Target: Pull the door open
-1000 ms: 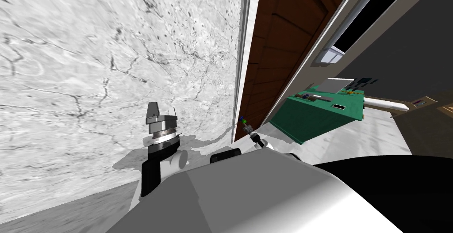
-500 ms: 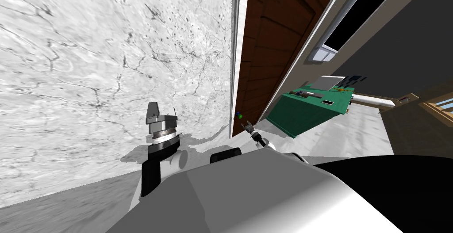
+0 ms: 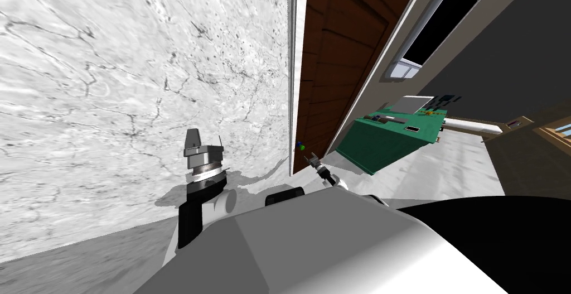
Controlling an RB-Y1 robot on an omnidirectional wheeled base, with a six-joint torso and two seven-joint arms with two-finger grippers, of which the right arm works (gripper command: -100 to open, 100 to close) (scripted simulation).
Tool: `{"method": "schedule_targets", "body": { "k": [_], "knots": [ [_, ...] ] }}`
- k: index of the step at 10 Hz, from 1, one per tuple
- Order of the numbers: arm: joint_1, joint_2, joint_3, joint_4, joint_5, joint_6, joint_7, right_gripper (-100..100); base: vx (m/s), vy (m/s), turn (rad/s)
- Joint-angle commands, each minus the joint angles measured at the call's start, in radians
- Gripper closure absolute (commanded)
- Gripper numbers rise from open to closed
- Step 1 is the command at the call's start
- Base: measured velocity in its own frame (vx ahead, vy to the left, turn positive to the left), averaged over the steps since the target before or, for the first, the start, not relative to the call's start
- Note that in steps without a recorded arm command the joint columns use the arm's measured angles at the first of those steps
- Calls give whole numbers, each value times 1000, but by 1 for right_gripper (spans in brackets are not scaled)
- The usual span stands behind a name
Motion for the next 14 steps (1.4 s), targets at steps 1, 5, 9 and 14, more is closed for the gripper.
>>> {"method": "schedule_targets", "body": {
  "k": [1, 5, 9, 14],
  "knots": [
    [16, 7, -1, -25, 2, 6, 1, -100, 191, 79, 28],
    [75, 28, -1, -109, 5, 28, 0, -100, 186, 51, 24],
    [106, 39, 7, -119, 10, 36, -4, 100, 62, -24, -1],
    [106, 39, 7, -119, 10, 36, -4, 100, -6, 3, 0]
  ]
}}
